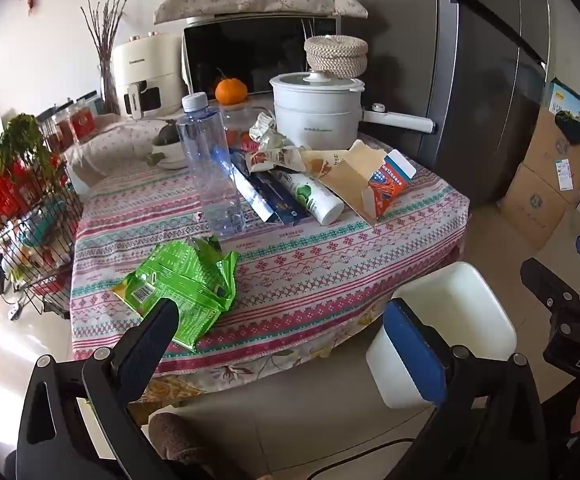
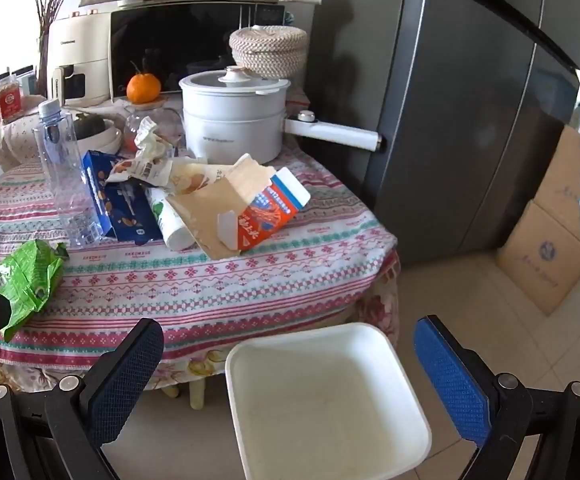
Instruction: Collect trash
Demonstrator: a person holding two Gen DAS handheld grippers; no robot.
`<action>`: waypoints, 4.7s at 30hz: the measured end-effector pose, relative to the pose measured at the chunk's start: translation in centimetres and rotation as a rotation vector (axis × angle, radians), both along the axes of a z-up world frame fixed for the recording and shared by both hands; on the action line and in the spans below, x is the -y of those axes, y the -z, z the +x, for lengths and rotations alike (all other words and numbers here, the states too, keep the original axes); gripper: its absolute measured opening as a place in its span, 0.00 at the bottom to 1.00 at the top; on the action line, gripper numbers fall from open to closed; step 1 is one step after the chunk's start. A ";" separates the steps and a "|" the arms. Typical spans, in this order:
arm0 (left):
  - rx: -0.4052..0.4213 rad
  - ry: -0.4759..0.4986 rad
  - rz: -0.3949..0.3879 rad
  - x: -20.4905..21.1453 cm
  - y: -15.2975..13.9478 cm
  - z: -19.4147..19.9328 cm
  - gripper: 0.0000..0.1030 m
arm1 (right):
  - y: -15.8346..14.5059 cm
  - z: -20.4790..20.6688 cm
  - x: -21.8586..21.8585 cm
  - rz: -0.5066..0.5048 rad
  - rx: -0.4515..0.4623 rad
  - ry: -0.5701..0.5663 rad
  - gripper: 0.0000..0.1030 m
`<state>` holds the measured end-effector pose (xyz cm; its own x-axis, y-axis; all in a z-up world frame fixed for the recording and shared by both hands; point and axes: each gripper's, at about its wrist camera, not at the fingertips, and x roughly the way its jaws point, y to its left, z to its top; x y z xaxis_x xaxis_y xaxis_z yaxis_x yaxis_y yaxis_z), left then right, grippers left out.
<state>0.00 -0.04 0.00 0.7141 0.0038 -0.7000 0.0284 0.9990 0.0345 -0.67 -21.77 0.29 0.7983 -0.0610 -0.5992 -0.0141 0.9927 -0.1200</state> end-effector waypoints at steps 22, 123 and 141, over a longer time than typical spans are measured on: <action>0.006 -0.010 0.002 -0.9 -0.3 -0.1 1.00 | -0.2 0.0 -0.4 0.010 0.025 -0.009 1.00; 0.101 -0.045 -0.190 -9.6 0.1 15.0 1.00 | -1.5 13.6 -2.1 0.121 -0.202 -0.146 1.00; 0.125 -0.145 -0.212 -11.6 4.8 25.2 0.72 | 7.2 23.7 1.2 0.312 -0.433 -0.096 0.89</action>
<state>25.20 11.56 -4.83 0.7979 -0.0248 -0.6023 -0.1064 0.9777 -0.1813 23.06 -22.97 -6.92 0.4673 0.2333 -0.8527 -0.0895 0.9721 0.2170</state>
